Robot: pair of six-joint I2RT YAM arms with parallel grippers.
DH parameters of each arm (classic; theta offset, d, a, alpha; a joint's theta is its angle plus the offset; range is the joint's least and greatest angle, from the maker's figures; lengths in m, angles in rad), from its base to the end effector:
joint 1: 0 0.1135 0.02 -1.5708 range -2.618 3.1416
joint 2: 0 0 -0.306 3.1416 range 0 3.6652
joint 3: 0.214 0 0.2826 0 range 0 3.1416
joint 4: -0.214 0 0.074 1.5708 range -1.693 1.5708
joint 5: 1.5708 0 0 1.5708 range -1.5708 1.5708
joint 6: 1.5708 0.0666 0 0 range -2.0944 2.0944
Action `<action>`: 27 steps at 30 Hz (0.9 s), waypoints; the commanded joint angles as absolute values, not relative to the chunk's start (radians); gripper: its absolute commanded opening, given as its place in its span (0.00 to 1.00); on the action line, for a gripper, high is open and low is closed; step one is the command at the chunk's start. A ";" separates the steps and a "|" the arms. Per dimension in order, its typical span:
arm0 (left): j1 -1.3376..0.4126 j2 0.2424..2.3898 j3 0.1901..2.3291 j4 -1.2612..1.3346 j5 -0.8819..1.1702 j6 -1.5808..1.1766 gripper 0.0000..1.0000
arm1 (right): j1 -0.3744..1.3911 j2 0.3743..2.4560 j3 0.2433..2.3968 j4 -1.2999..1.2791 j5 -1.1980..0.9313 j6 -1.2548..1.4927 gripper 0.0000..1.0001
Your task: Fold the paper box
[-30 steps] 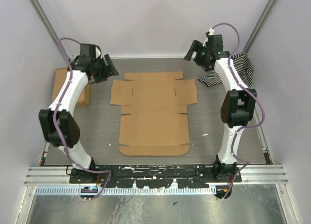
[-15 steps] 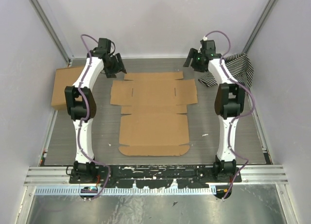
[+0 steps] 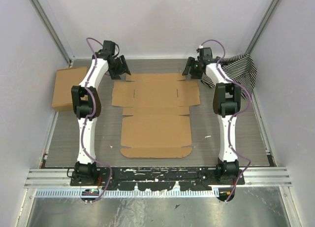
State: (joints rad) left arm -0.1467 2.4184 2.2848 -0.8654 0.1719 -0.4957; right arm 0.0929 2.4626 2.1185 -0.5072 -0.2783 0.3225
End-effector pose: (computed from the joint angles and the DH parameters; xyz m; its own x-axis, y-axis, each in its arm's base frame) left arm 0.5985 -0.0999 0.2213 -0.8438 -0.3490 -0.4076 -0.1884 0.9039 -0.3839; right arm 0.6249 0.0766 0.1652 -0.7957 0.2319 -0.5595 -0.0182 0.9142 0.4048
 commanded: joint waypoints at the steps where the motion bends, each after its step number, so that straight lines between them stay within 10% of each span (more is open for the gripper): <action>1: -0.146 2.420 2.275 -0.833 0.192 -0.506 0.71 | 0.112 2.478 2.200 -0.459 -0.318 0.307 0.64; 12: -0.146 2.405 2.224 -0.830 0.180 -0.505 0.70 | 0.137 2.518 2.210 -0.442 -0.330 0.320 0.49; 22: -0.147 2.356 2.151 -0.832 0.177 -0.522 0.66 | 0.147 2.450 2.105 -0.431 -0.327 0.313 0.06; 27: -0.150 2.241 1.996 -0.783 0.190 -0.540 0.66 | 0.150 2.302 1.945 -0.429 -0.309 0.279 0.01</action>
State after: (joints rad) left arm -0.1467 2.3791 2.0861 -0.8272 0.1741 -0.5194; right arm 0.1432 2.4432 2.0590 -0.4046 -0.3359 0.3275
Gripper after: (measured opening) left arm 0.662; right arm 0.047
